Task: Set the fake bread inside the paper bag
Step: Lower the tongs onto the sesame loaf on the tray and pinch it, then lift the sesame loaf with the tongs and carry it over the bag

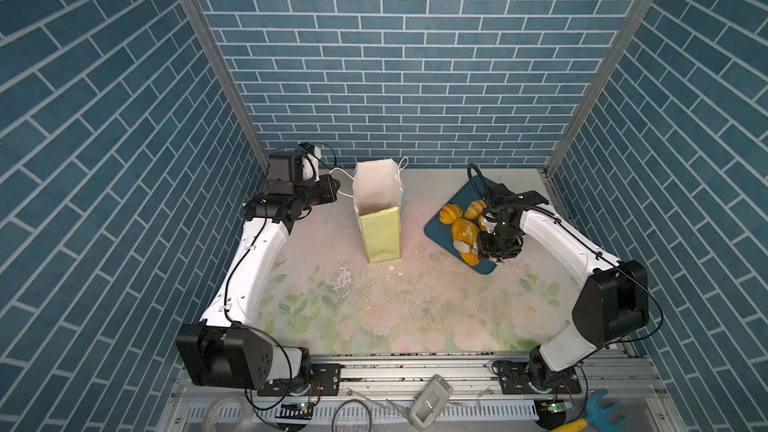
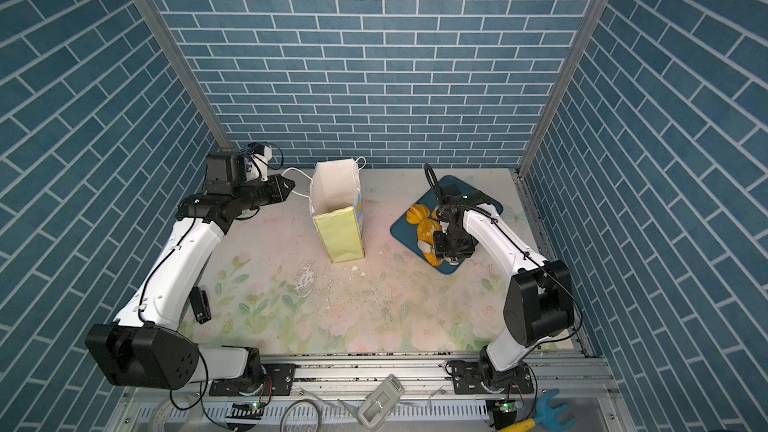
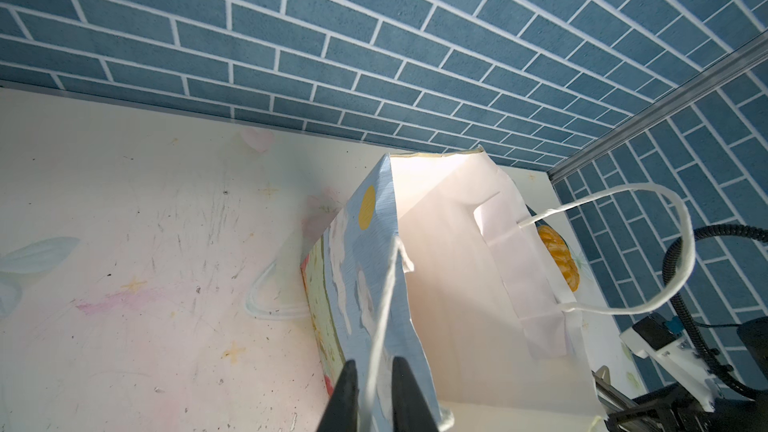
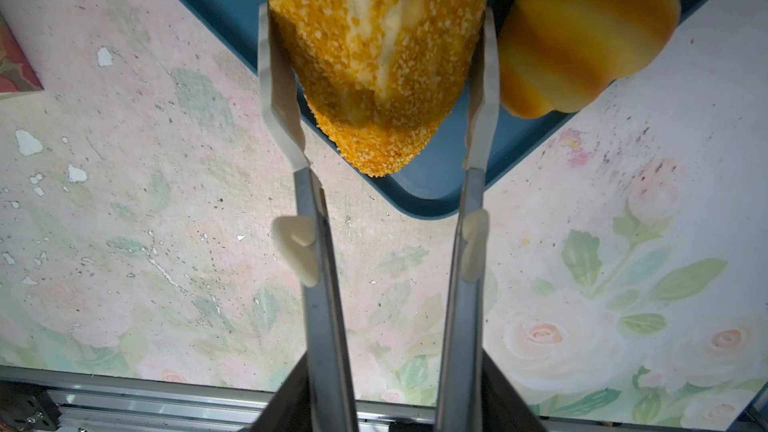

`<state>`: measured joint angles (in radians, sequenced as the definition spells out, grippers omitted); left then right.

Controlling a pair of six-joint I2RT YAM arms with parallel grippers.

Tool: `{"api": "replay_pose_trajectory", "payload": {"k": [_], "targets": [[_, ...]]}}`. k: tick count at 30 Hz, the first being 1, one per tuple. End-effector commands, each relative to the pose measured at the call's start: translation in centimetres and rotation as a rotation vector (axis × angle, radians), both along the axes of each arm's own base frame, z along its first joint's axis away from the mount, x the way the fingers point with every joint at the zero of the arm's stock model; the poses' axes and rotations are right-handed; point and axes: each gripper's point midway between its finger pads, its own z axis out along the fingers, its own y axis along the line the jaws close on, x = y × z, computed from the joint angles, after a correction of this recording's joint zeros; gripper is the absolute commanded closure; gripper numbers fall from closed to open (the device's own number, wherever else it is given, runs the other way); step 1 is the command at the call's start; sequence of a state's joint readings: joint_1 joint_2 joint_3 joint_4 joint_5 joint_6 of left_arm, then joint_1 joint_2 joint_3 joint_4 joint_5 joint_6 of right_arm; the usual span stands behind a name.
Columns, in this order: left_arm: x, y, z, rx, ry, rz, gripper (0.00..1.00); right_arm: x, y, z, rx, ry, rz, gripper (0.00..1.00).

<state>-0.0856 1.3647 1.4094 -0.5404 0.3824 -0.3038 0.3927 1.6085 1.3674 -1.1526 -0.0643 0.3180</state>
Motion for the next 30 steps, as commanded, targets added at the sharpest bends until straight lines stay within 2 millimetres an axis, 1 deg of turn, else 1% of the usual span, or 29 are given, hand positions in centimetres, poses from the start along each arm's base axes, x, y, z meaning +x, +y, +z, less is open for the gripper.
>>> {"api": "replay_pose_trajectory", "payload": {"k": [1,11,16,21,26,30], "targets": [[-0.4,0.0,0.1,0.0,-0.007,0.002,0.82,0.5,0.6,-0.8,0.021,-0.005,-0.034,0.47],[-0.5,-0.2,0.3,-0.007,-0.014,-0.008,0.82,-0.2,0.3,-0.3,0.016,-0.006,-0.032,0.59],[-0.5,-0.3,0.2,-0.01,-0.013,-0.014,0.82,-0.4,0.3,0.5,0.026,-0.019,-0.031,0.63],[-0.3,-0.4,0.1,-0.014,-0.005,-0.018,0.82,0.2,0.6,0.9,0.037,-0.031,-0.03,0.65],[-0.3,-0.5,0.2,-0.018,-0.007,-0.02,0.82,0.0,0.7,1.2,0.037,-0.032,-0.025,0.65],[-0.4,-0.6,0.3,-0.021,-0.011,-0.021,0.82,-0.1,0.6,2.0,0.043,-0.049,-0.026,0.67]]}}
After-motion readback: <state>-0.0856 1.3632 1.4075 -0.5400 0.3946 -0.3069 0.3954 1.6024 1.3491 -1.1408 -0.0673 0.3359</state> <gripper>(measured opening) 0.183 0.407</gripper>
